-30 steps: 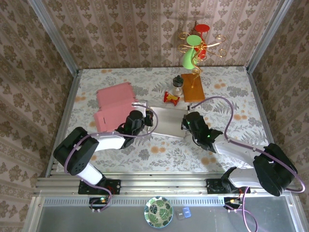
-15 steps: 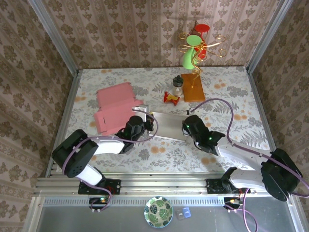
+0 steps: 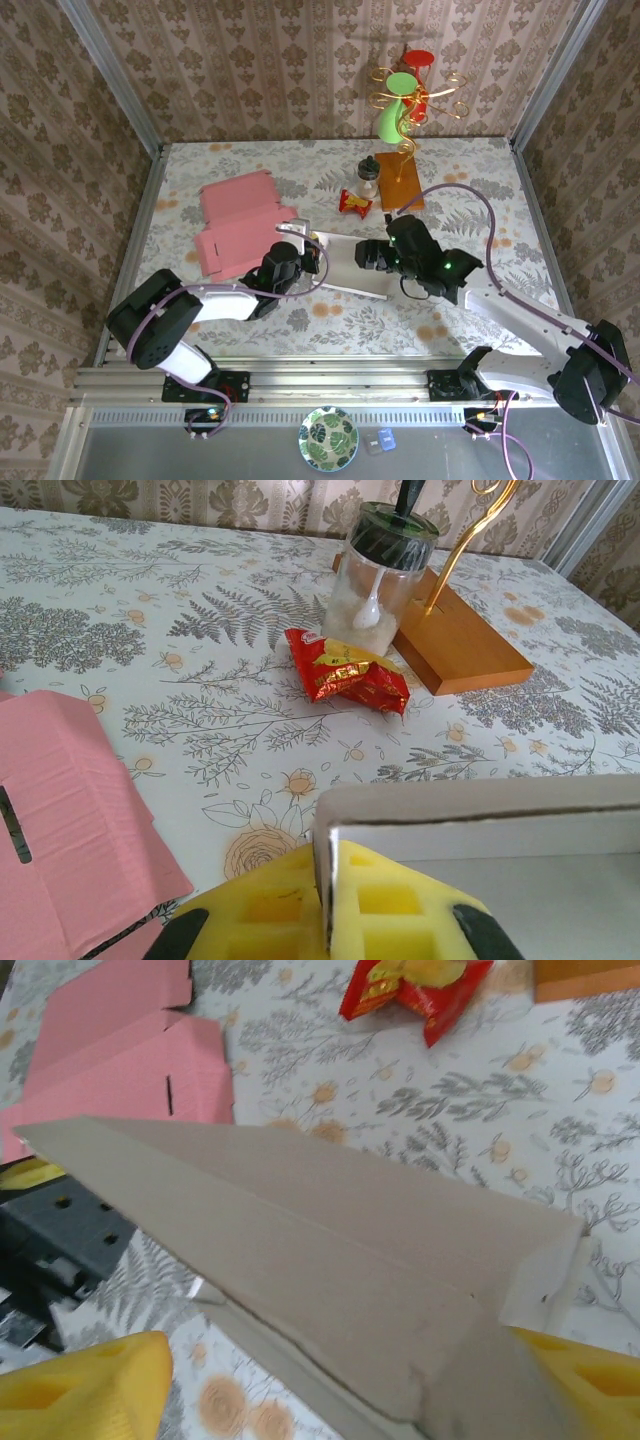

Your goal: Fold the paper box

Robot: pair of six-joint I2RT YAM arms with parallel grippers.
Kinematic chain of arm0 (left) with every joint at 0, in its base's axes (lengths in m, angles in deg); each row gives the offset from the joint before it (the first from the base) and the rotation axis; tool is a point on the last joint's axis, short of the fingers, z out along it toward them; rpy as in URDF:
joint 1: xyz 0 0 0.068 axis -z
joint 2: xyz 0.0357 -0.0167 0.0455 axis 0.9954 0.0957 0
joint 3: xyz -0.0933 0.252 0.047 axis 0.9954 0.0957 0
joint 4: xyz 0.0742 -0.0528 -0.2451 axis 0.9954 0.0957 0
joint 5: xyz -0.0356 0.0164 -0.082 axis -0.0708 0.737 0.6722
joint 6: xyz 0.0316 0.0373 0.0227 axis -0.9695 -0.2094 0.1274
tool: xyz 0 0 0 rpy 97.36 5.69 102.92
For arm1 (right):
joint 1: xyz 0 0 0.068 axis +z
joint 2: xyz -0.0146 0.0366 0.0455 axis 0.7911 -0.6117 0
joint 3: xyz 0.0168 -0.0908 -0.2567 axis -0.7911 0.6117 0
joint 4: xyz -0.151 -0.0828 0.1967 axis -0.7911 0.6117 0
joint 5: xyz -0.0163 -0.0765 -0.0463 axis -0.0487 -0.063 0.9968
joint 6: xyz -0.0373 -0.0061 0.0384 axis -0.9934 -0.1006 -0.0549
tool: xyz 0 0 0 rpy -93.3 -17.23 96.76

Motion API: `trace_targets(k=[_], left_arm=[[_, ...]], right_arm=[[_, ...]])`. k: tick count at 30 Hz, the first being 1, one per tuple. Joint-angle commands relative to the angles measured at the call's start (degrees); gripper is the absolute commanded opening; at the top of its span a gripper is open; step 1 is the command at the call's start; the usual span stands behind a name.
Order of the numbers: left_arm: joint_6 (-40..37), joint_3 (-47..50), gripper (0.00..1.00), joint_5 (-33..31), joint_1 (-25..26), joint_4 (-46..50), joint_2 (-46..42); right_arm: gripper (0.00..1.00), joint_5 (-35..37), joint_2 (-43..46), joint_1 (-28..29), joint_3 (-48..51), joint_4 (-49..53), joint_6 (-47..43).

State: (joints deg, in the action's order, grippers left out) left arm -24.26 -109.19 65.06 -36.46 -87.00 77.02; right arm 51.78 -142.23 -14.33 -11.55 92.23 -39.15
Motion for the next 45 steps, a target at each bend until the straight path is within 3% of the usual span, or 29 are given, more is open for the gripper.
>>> trace_targets(k=[1,8,18,24,31,38,45], left_arm=[[-1.6,-0.8,0.00,0.9,1.2,2.6,-0.7],[-2.1,-1.9,0.00,0.5,1.5,3.5,-0.5],[-3.2,-3.9,0.00,-1.5,2.5,6.2,-0.9],[-3.3,-4.0,0.00,-1.8,2.7,6.3,-0.8],[-3.6,-4.8,0.00,-1.8,2.9,6.5,-0.3],[-3.8,-5.2,0.00,-2.1,3.0,6.9,-0.2],[-3.7,-5.9,0.00,-1.9,3.1,7.4,-0.4]], right_arm=[[0.86,-8.0,1.4,-1.5,-3.3,6.4,4.2],[0.95,-18.3,0.2,-7.1,-7.1,11.7,7.1],[0.96,-18.2,-0.7,-7.7,-12.3,20.7,6.6],[0.91,-21.2,0.1,-13.9,-15.4,23.0,14.6],[0.86,-33.1,-1.7,-21.8,-13.5,18.2,23.0],[0.81,-34.9,-3.5,-29.2,-13.3,21.8,20.5],[0.77,-38.1,-11.4,-36.5,-17.7,26.7,11.2]])
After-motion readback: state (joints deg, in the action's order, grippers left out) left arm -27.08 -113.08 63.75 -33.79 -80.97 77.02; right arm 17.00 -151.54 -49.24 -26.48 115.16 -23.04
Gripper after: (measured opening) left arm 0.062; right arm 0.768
